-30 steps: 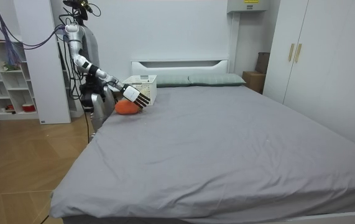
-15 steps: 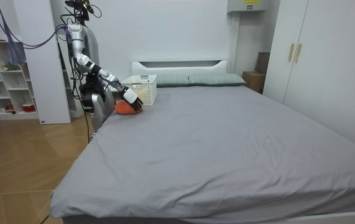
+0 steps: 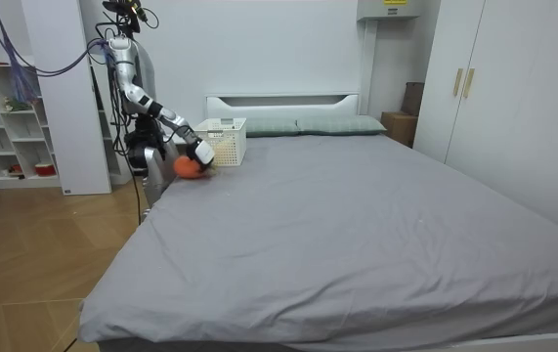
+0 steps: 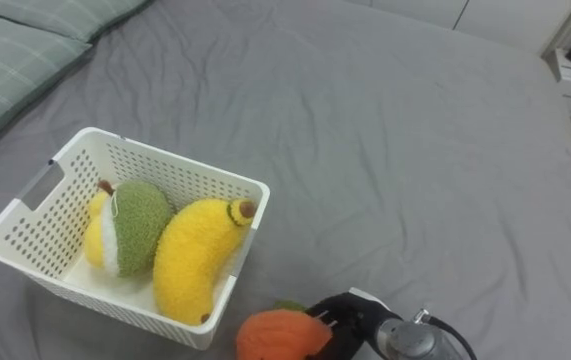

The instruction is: Collect toys from the bed

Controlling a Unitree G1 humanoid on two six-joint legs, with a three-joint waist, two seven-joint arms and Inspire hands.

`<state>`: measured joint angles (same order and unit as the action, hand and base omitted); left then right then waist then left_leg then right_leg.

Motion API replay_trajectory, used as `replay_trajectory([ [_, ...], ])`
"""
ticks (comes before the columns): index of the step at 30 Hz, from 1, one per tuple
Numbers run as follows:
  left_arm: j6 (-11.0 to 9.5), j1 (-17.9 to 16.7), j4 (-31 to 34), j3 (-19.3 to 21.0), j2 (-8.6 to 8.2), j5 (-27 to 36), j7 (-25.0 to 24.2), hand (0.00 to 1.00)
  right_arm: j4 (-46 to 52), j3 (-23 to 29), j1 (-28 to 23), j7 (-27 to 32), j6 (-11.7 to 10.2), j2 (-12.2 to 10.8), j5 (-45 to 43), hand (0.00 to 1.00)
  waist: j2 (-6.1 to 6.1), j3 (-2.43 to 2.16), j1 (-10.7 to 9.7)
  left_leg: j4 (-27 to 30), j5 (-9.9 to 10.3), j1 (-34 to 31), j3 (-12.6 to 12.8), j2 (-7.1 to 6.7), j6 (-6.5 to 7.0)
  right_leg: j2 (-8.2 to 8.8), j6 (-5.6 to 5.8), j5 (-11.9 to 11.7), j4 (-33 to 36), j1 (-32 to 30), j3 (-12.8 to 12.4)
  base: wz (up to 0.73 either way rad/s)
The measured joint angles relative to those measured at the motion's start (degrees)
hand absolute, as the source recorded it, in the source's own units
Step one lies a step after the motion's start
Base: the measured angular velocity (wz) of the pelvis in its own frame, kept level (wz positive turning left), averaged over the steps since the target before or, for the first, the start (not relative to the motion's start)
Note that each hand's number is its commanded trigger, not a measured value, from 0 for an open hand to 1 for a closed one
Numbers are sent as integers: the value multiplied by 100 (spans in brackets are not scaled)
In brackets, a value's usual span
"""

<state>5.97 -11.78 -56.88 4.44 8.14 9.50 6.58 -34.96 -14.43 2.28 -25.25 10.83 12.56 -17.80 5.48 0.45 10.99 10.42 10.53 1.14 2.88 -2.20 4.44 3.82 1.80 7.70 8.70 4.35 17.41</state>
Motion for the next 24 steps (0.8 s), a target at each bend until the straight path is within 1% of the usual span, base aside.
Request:
replay_trajectory([
  [3,0,-1,-1,-2,-5,0,0,0,-12,-3,0,-2,52,-36,-72,100,-16,10,1,2,0,-4,0,0,0,0,0,0,0,-2,-1,0],
  [10,0,6,-24,-1,-6,0,0,0,-11,-3,-1,-117,52,-64,-80,100,-21,13,0,4,0,-6,-1,0,0,-1,0,0,0,-5,-3,0],
  [18,0,8,-45,-1,-8,1,-25,0,-11,-2,0,-105,51,-72,-78,100,-47,26,27,10,0,-9,2,0,0,-1,0,0,-1,-12,-8,0],
  [21,-3,-16,-45,3,-8,-1,-49,0,-9,10,1,-97,49,-66,-64,100,-40,21,15,9,0,-8,2,0,0,0,0,0,0,-12,-8,0],
  [24,-3,-21,-28,58,-30,-6,-41,0,23,114,2,-83,44,-66,-54,100,-54,25,-4,4,0,-2,7,0,0,3,0,0,0,-19,-18,0],
])
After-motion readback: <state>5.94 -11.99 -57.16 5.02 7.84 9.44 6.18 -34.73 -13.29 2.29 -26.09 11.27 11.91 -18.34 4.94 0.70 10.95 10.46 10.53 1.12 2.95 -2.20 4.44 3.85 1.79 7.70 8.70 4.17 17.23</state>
